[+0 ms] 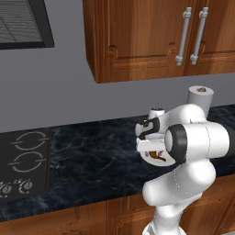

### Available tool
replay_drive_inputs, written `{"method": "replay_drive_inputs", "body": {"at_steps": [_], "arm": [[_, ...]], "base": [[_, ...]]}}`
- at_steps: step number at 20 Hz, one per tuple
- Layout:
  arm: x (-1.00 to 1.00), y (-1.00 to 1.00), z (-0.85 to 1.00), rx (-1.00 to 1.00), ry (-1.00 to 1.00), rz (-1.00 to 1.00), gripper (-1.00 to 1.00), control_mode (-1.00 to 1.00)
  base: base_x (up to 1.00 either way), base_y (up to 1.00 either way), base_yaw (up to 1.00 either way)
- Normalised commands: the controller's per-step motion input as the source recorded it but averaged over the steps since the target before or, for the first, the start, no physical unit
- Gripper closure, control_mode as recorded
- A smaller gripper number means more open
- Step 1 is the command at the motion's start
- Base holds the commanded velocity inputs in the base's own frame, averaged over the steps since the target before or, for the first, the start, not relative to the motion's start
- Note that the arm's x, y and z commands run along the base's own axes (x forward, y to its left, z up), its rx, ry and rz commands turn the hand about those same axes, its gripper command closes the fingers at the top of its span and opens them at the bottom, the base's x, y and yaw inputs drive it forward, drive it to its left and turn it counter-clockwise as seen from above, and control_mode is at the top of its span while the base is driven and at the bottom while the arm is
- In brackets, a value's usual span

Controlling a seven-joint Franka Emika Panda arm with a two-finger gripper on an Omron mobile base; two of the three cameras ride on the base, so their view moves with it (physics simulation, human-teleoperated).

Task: Place the chicken drumstick on the plate and place the lemon wedge on the same plate.

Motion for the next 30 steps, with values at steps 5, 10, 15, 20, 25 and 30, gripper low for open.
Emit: {"method": "replay_drive_inputs", "body": {"at_steps": [5,10,15,20,25,30], "arm": [[0.00,0.00,0.13,0.00,-0.04,0.00,-1.00,-1.00],[-0.13,0.00,0.61,0.00,-0.06,-0.03,-1.00,-1.00],[-0.27,0.00,0.42,0.00,-0.10,-0.05,-1.00,-1.00],[-0.59,0.00,0.62,0.00,-0.07,-0.03,-1.00,-1.00],[-0.73,0.01,0.81,0.00,-0.12,0.00,-1.00,-1.00],[-0.88,0.00,0.59,0.00,-0.08,0.00,-1.00,-1.00]], "base": [[0.00,0.00,0.00],[0.00,0.00,0.00],[0.00,0.00,0.00],[0.00,0.00,0.00],[0.00,0.00,0.00],[0.00,0.00,0.00]]}}
